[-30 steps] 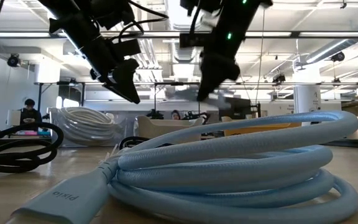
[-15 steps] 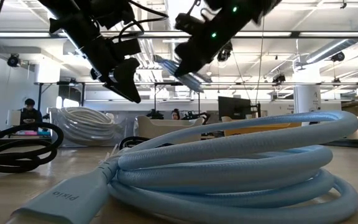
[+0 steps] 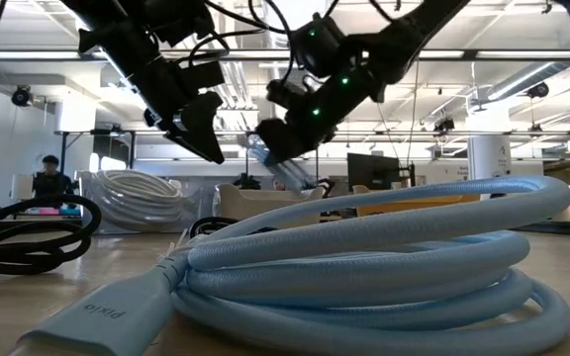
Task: Pick & Place USB Port
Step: Put the top blue HDMI cable into the gray bin, then put the left blue HDMI cable into the gray bin
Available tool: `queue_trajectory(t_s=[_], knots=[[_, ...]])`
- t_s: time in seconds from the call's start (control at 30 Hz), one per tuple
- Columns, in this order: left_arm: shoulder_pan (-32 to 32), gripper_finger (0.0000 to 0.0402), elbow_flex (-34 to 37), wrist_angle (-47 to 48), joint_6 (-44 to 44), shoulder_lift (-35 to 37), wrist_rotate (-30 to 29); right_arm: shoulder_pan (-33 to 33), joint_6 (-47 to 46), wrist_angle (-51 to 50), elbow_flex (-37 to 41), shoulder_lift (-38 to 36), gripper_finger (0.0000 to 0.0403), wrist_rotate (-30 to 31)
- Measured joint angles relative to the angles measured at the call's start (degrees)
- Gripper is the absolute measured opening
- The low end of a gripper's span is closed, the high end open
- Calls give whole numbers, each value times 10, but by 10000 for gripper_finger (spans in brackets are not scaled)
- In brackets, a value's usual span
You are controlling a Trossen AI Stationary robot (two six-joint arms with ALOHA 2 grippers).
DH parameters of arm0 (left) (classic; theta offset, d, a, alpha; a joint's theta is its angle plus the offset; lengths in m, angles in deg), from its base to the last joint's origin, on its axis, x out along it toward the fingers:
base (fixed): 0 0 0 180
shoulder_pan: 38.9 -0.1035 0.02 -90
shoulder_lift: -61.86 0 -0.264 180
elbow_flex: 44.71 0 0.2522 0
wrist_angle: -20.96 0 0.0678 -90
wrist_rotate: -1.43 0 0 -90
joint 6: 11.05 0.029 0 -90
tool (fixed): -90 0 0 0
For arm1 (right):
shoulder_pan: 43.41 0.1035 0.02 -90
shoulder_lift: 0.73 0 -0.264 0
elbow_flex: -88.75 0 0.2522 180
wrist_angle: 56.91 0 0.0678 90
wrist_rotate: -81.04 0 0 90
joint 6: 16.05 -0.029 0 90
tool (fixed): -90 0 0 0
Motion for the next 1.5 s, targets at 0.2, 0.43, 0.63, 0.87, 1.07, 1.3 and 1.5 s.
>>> queue_trajectory(t_s=[0.2, 0.43, 0.63, 0.87, 1.07, 1.3, 1.5], knots=[[0, 174, 0, 0, 0, 0, 0, -3, 2, 41, -20, 37, 32, -35], [0, 174, 0, 1, 0, 0, 0, -7, -2, 35, -43, 77, 38, -18], [0, 174, 0, 5, 0, 0, 0, -10, -2, 12, -53, 70, 62, -8], [0, 174, 0, 5, 0, 0, 0, -12, 12, -4, -57, 51, 103, 12], [0, 174, 0, 5, 0, 0, 2, -11, 15, -57, -57, 26, 136, 12], [0, 174, 0, 5, -8, 0, 2, 2, 15, -173, -57, -28, 159, 8], [0, 174, 0, 5, -13, 0, 2, 28, -39, -326, -56, -101, 153, 8]])
